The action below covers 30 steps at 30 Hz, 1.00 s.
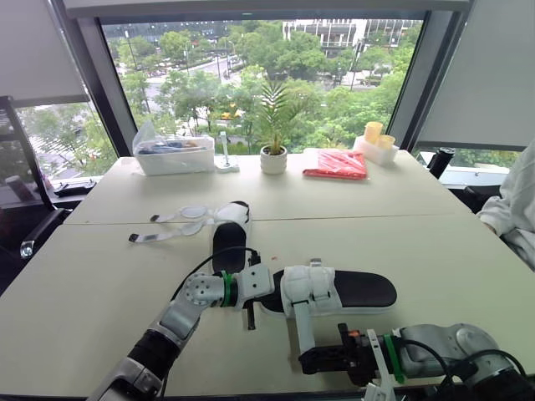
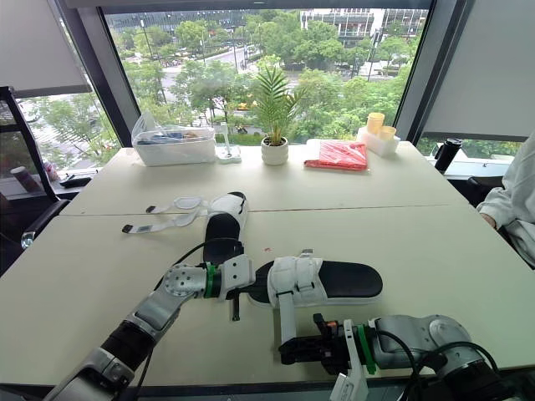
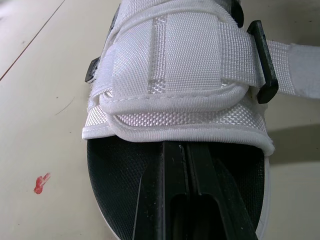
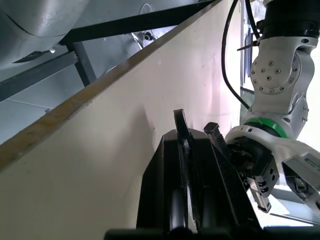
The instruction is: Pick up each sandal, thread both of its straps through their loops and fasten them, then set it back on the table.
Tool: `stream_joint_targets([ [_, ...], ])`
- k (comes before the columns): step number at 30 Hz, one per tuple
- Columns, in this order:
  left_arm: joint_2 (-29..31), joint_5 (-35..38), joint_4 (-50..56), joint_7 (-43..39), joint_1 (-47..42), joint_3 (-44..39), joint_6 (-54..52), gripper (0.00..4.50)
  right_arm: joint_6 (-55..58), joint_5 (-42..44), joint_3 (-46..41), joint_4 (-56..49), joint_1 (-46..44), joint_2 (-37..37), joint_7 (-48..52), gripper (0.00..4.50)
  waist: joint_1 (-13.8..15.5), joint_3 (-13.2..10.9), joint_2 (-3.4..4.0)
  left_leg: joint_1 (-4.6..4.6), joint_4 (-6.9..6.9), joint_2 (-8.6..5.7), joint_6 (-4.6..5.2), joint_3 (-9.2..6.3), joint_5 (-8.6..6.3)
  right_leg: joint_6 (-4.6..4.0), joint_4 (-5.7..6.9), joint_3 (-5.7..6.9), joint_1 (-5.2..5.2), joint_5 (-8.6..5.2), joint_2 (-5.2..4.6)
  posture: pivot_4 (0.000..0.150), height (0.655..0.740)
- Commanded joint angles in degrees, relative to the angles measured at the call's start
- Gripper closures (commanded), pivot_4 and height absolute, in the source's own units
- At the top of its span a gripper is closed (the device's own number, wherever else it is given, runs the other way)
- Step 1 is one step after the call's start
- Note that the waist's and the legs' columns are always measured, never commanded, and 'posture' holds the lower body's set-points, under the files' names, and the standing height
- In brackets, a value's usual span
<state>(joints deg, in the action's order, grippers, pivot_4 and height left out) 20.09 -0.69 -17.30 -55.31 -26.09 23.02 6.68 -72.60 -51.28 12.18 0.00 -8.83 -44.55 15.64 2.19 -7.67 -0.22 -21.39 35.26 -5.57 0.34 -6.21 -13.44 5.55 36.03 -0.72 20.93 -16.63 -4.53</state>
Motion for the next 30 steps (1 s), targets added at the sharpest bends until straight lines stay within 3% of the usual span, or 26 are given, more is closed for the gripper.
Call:
stream_joint_targets([
  [1,1.2,-4.7,-6.7,-2.0,3.7,4.8,-3.8,4.5,2.9,10.5,0.2,-4.2,-1.7,-2.8,1.5,4.46,0.0,0.0,0.0,0.0,0.0,0.0,0.0,0.0,0.0,0.0,0.0,0.0,0.0,0.0,-0.01,0.15,0.74],
  [9,1.3,-6.3,-7.9,-3.3,4.1,7.1,-1.6,4.5,16.6,43.2,9.1,-13.6,-9.1,-13.7,15.9,4.46,0.0,-0.1,-0.04,-0.07,-0.03,0.01,0.0,-0.02,-0.01,-0.02,-0.04,-0.01,-0.23,-0.07,-0.08,0.15,0.74],
  [15,0.8,-6.8,-9.5,-3.7,3.4,7.6,-0.6,4.5,31.1,56.4,10.8,-6.3,-23.7,-7.3,27.7,4.46,0.1,-0.1,0.02,-0.27,-0.18,0.01,0.07,-0.02,-0.05,0.0,-0.38,0.03,0.05,-0.14,-0.13,0.15,0.74],
  [21,0.5,-6.9,-10.0,-4.8,2.9,8.1,-0.4,4.5,47.3,62.1,10.6,11.2,-35.2,2.5,42.2,4.46,0.2,-0.1,-0.01,-0.69,-0.09,0.0,0.1,-0.04,-0.05,-0.14,-0.61,0.1,0.37,0.01,-0.14,0.15,0.74],
  [30,1.2,-7.0,-7.9,-5.8,3.9,8.8,-0.9,4.5,50.8,56.5,8.6,31.6,-42.7,10.3,43.9,4.46,0.1,-0.1,0.04,-0.7,-0.1,0.0,0.05,-0.04,-0.07,-0.17,-0.59,0.11,0.42,0.07,-0.13,0.15,0.74],
])
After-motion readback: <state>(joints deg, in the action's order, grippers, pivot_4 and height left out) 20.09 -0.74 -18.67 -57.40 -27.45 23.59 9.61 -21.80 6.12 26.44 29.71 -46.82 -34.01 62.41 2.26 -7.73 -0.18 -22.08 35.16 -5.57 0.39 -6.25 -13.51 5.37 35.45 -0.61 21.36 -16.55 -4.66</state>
